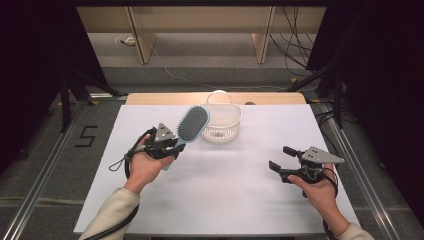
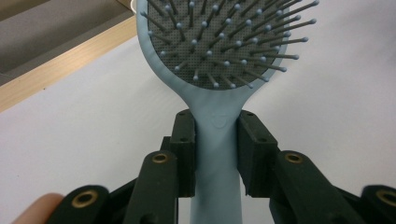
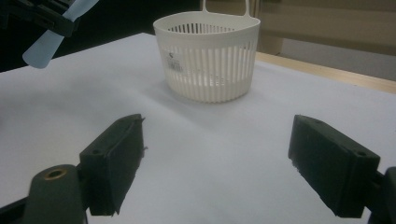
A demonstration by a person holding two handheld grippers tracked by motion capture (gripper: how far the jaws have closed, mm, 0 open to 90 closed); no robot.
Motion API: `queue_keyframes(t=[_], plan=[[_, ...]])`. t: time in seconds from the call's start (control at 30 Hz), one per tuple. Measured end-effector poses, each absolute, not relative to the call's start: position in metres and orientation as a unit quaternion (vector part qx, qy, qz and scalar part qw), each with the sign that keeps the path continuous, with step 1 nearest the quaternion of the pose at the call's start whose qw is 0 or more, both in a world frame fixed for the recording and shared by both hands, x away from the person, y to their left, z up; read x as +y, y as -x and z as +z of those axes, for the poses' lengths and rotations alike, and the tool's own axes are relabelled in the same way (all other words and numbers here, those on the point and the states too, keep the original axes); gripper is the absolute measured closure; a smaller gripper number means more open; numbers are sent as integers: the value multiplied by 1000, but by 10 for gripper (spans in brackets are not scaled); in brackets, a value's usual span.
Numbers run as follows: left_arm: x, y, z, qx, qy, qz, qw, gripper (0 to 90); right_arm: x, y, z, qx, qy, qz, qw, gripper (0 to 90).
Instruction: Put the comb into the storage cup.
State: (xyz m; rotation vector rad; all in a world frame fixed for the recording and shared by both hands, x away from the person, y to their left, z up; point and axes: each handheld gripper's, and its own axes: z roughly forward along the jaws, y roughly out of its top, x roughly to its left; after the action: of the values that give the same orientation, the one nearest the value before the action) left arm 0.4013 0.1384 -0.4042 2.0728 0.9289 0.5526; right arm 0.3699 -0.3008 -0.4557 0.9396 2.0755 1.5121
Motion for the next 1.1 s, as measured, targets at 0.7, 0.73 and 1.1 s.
queue_keyframes(t=[0.7, 0.73, 1.1], plan=[[136, -407, -401, 373, -804, 219, 409, 700, -301, -370, -456, 743, -337, 543, 201, 192], [136, -407, -401, 373, -804, 218, 409, 700, -301, -370, -456, 743, -338, 542, 201, 192], [136, -409, -398, 373, -801, 221, 413, 700, -301, -370, -456, 742, -338, 542, 200, 192]])
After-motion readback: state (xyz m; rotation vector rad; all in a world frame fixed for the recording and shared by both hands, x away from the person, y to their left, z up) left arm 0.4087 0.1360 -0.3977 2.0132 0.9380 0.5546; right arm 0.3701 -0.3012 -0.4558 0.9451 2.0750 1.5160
